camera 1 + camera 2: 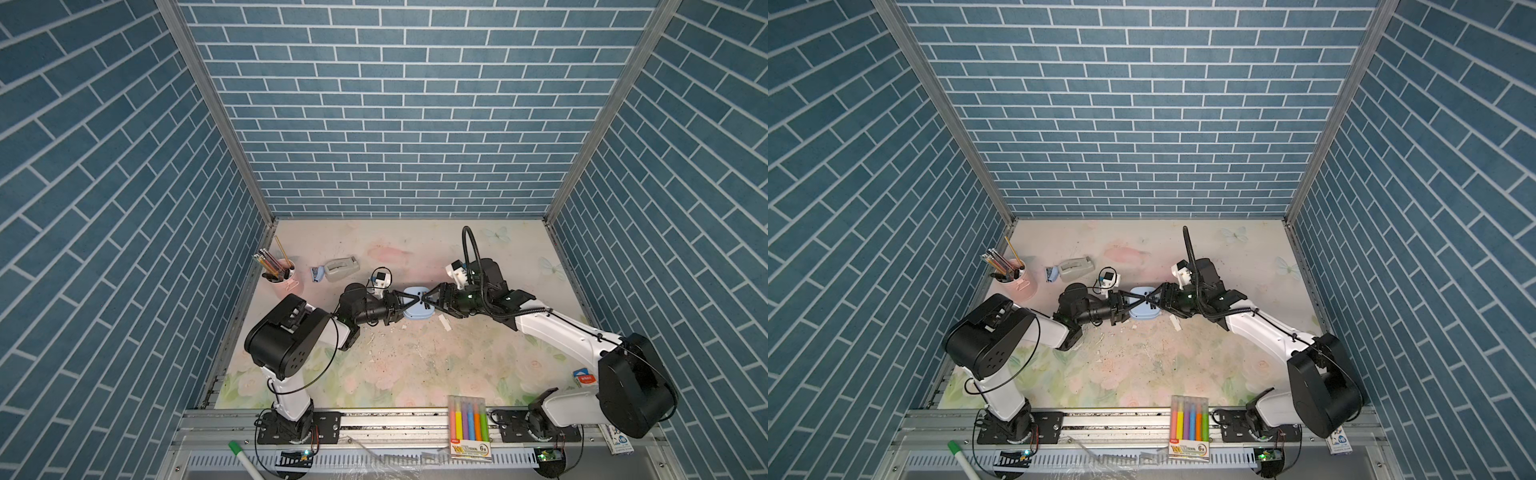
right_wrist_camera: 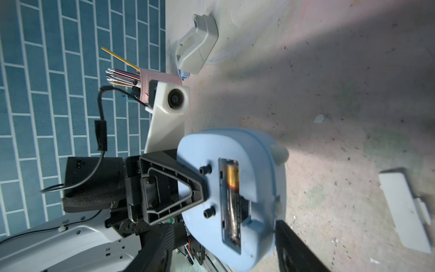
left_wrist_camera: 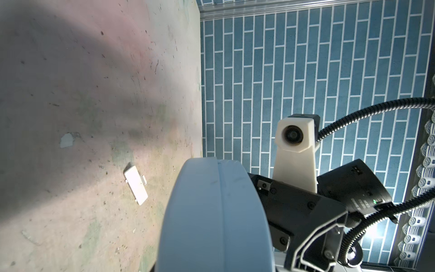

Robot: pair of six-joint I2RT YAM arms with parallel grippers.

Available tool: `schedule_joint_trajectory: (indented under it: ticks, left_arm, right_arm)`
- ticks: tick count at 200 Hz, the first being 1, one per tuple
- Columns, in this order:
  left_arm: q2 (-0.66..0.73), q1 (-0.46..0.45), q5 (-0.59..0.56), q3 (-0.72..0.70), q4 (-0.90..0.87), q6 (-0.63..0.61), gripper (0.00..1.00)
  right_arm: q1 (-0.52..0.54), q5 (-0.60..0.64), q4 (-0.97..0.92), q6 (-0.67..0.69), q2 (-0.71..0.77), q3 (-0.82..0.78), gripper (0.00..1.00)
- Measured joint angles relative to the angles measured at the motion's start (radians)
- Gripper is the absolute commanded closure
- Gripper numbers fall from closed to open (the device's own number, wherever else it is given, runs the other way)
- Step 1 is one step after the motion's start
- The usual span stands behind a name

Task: Insert the battery into the alarm
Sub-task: Install the battery in the alarm.

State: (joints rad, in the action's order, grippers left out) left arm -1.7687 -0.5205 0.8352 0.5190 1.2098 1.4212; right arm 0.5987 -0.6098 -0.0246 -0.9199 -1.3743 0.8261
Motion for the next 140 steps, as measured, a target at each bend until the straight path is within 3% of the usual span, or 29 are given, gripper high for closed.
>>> schedule_joint_trajectory:
  ticks: [84,140]
  left_arm:
    - [0.109,-0.002,0.036,-0.004,0.032,0.008,1.0]
    - [0.138,0.013,0.025,-0.011,0.037,0.016,1.0]
  right_arm:
    - [-0.006,-0.063,0.128,-0.044,0.049,-0.052,0.31]
    - [-0.006,-0.147,0.325,-0.144,0.052,-0.122,0.29]
